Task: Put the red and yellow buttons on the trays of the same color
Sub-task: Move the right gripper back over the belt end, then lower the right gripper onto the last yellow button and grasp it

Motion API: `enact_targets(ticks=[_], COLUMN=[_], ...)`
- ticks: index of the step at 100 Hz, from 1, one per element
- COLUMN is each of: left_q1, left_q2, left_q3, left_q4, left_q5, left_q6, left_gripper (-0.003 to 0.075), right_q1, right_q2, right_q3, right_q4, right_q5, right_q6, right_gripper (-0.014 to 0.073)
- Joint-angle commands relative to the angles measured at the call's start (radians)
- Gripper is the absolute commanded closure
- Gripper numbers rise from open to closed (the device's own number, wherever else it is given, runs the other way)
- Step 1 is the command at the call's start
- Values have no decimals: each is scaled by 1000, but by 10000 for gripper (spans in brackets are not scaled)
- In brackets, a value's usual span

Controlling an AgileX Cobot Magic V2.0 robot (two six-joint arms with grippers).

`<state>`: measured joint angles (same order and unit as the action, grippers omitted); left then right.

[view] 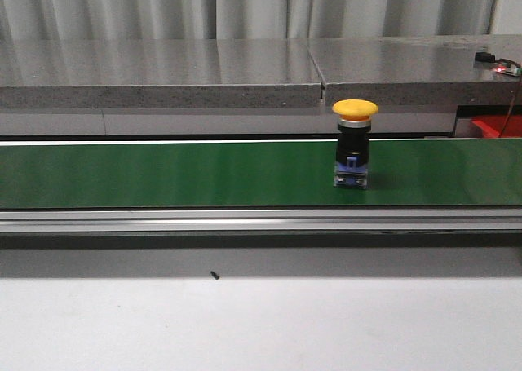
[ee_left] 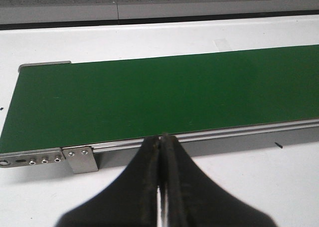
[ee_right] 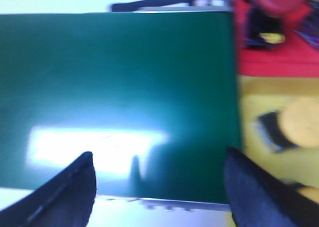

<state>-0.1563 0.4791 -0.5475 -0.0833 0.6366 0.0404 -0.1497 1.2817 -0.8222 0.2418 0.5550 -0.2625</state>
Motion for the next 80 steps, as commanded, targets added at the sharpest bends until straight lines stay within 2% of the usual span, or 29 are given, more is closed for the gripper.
enact_targets(ticks=[1, 33, 80], left_q1=[-6, -6, -6], left_q2=[2, 2, 2], left_q3=[-28, -28, -28], left_q4=[-6, -6, -6], left_q5=[-68, -68, -68], left_q6=[-8, -8, -8], left_gripper=[739, 739, 739], right_q1=[53, 188, 317], right_q2=[-24, 95, 281], right_q3=[-51, -281, -405], right_q4=[15, 15, 22], right_q5=[-9, 278, 340], right_q6=[-13, -79, -188], right_gripper=[53, 53, 53])
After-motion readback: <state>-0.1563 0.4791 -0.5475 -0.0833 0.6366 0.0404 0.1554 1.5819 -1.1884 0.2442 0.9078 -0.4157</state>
